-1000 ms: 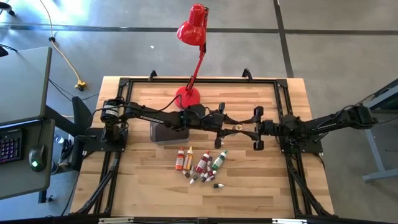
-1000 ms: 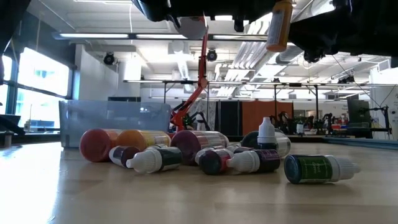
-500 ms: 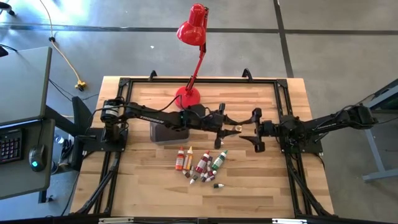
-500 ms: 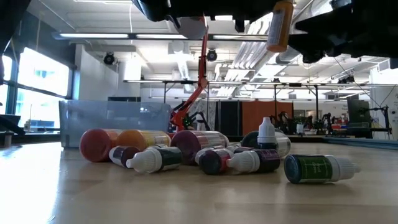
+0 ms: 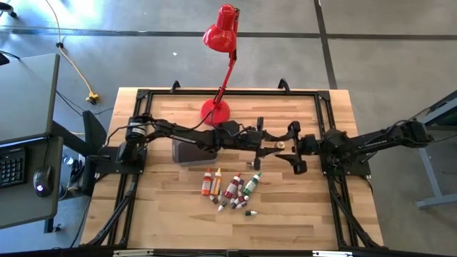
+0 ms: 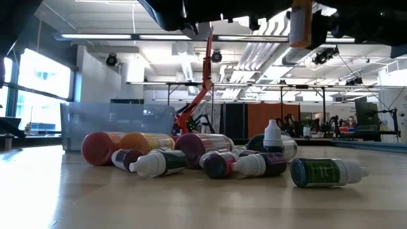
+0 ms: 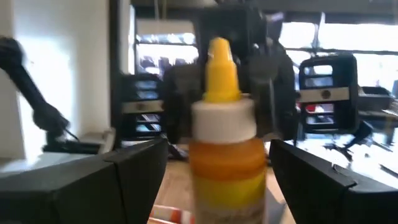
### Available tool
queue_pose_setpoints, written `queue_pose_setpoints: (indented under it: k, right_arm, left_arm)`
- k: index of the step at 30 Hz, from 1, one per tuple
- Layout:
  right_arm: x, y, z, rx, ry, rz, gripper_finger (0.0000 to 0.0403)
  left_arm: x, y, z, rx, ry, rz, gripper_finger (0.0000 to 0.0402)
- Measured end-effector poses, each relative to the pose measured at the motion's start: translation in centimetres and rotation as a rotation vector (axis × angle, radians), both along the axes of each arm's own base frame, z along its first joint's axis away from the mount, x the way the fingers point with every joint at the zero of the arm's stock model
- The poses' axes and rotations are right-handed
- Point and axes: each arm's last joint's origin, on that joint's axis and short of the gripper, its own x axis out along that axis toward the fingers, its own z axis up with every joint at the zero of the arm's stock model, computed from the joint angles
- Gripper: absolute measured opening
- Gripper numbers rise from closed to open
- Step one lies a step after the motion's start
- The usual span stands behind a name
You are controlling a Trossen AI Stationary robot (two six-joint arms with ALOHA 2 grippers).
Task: Pick & Place food coloring
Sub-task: Move the large yellow food coloring bottle to the center of the table
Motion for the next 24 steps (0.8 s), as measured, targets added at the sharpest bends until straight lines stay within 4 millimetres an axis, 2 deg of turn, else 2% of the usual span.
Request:
queue_pose_setpoints:
  k: [5, 9, 17, 24]
  right_arm:
    - [0.3, -0.1, -0.5, -0.01, 0.079, -0.032, 0.0277]
    - [0.3, -0.1, -0.5, -0.01, 0.079, -0.037, 0.027]
    - [0.3, -0.2, -0.9, -0.008, 0.122, -0.083, 0.0225]
    - [0.3, -0.2, -1.4, -0.013, 0.175, -0.083, 0.018]
  left_arm:
    - [0.2, 0.0, 0.1, -0.001, 0.023, 0.0, 0.0102]
    - [0.2, 0.0, -0.3, -0.001, 0.046, 0.0, 0.0102]
    - [0.3, 0.2, -0.6, -0.014, 0.084, 0.075, 0.0104]
    - [0.3, 0.3, -0.9, -0.016, 0.117, 0.099, 0.0136]
